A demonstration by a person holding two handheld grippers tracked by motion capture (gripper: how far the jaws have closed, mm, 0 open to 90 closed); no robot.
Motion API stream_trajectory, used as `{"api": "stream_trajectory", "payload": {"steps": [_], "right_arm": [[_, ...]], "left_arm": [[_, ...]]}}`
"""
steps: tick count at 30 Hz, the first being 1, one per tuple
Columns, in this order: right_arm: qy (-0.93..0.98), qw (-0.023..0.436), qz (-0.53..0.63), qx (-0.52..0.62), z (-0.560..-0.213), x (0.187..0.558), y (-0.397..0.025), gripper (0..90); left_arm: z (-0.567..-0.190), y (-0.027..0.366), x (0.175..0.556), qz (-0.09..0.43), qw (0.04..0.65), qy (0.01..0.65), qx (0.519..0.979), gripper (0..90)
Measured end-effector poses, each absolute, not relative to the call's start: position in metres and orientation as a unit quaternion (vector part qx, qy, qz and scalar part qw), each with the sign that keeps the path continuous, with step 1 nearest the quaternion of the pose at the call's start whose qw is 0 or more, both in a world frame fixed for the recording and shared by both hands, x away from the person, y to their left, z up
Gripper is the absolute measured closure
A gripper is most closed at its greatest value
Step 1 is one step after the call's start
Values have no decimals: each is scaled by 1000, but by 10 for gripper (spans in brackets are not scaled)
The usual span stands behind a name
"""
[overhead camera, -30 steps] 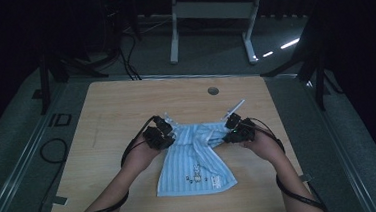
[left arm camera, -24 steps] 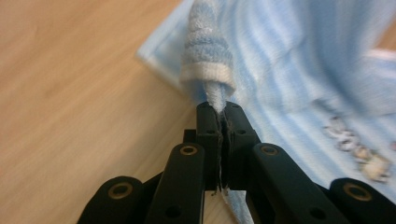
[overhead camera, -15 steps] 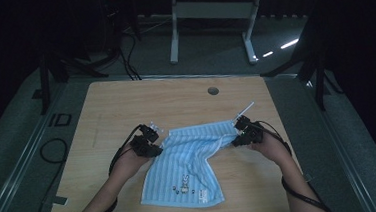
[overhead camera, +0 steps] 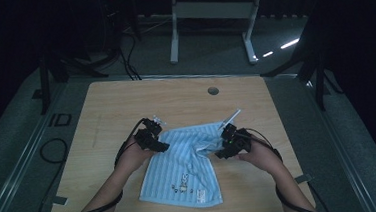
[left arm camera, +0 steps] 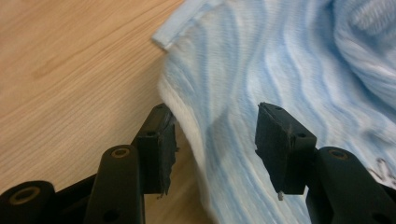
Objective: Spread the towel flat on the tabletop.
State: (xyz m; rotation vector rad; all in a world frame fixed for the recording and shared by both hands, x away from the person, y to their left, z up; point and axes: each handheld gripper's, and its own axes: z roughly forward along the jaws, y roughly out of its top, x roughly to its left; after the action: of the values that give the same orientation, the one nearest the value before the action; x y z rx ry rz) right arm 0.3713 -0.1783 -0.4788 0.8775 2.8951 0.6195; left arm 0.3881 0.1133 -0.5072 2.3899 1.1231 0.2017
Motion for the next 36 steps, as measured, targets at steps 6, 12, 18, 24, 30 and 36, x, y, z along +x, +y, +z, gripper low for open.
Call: {"api": "stream_trajectory", "payload": {"steps": [6,12,18,24,30,36], "right_arm": [[936,27,202,286,-493,368,-163,473],[932,22,204,298,-510,369,-148,408],[939,55,183,287,-520,371,-139,798],[923,65,208,318,-494,390,-166,862],[902,74,233,355,-465,407,-202,861],[897,61,223,378,-481,407,-223,862]], "left_arm": [[-517,109,389,53,241,400,883,780],[-518,103,383,38,245,386,888,864],[-514,111,383,52,257,399,878,869],[-494,132,383,95,286,431,851,873],[-483,147,381,111,301,447,835,873],[-509,148,381,45,274,440,854,868]]}}
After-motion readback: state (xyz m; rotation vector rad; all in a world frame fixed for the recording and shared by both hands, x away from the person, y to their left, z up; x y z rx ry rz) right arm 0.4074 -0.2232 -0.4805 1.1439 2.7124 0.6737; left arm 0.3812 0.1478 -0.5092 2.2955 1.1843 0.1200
